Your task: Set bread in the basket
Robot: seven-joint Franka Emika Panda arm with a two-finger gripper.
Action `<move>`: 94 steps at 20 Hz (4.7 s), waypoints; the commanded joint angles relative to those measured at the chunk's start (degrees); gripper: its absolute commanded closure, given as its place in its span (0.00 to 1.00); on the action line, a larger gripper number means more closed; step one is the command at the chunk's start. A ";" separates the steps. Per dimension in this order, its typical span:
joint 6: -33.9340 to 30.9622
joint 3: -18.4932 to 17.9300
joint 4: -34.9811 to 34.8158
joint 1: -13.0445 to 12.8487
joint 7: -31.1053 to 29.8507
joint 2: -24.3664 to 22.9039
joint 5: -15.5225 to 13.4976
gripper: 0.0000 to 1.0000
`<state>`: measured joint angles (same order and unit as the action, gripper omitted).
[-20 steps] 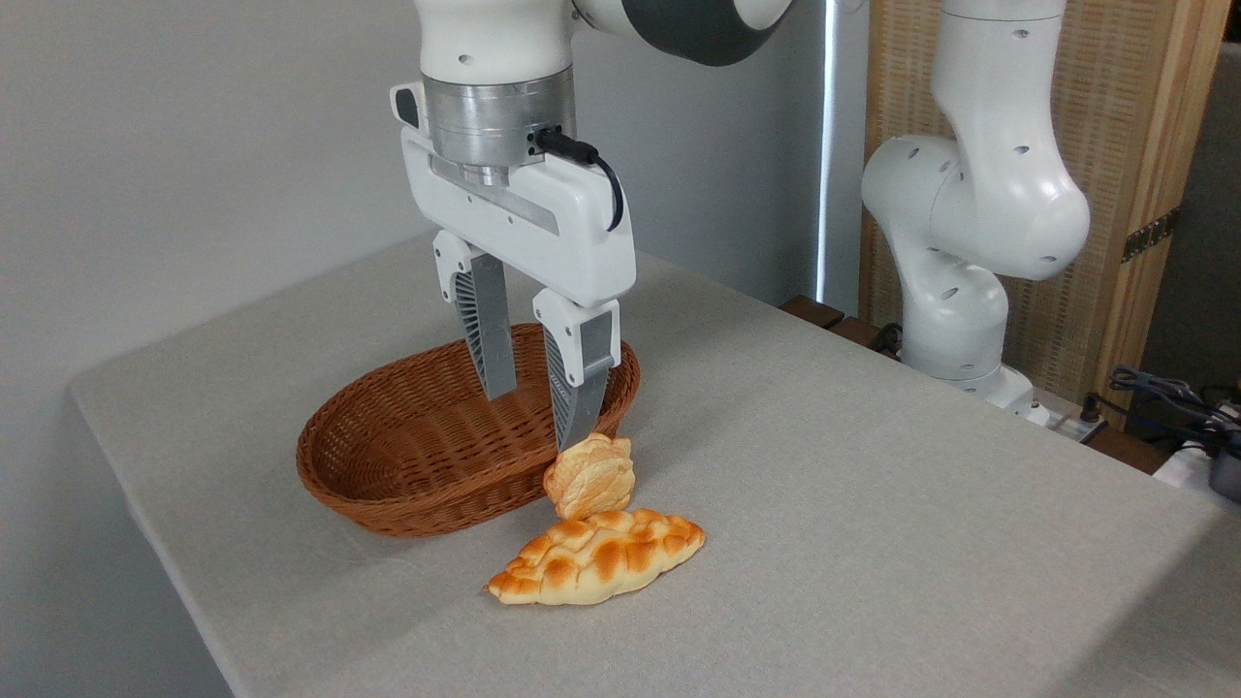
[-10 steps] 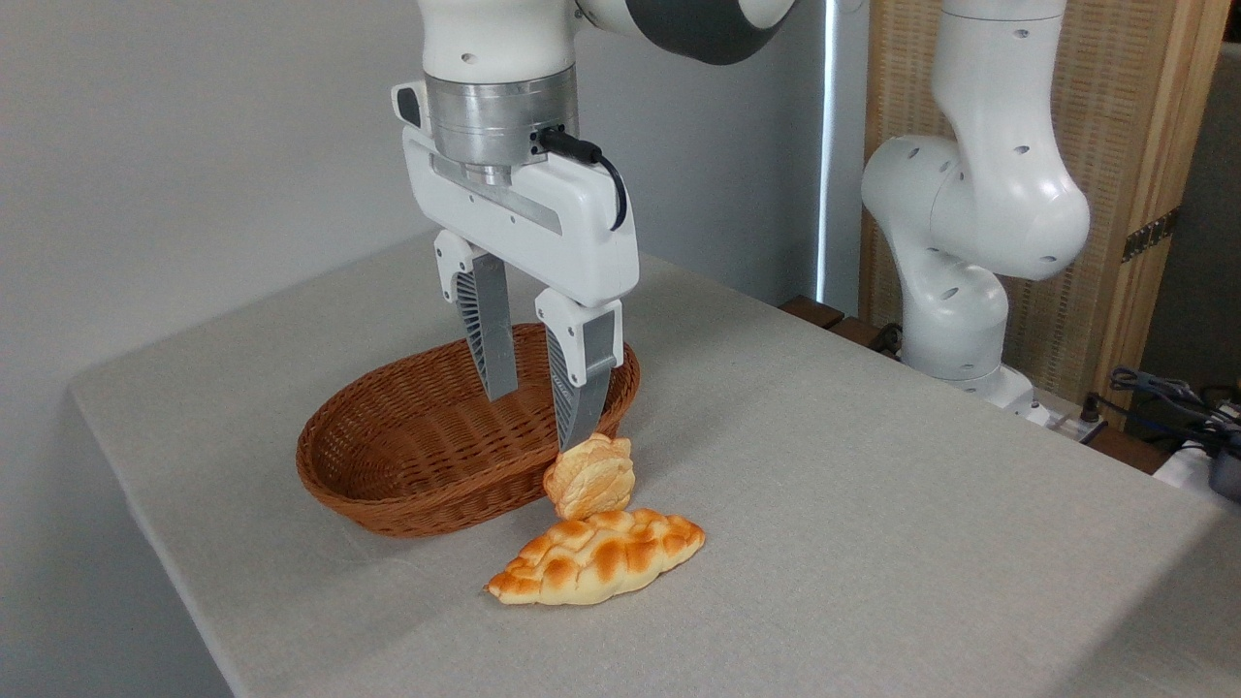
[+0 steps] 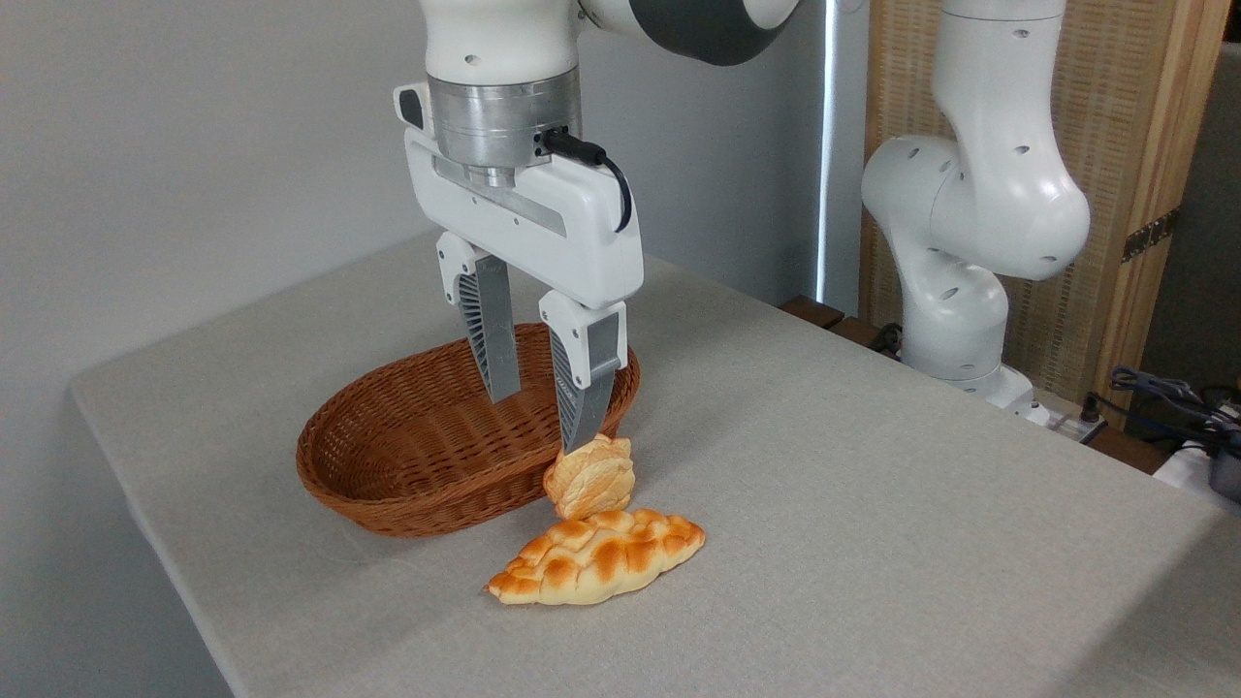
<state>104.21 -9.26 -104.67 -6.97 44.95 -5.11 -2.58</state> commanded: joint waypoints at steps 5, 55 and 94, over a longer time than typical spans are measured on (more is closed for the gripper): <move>-1.46 0.11 -0.10 -0.24 0.84 0.89 -0.85 0.00; -0.68 3.54 -11.08 0.03 3.56 1.33 3.81 0.04; -0.41 3.63 -13.81 0.03 4.62 2.30 3.81 0.90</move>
<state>102.49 -5.24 -117.55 -6.83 48.27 -2.40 1.54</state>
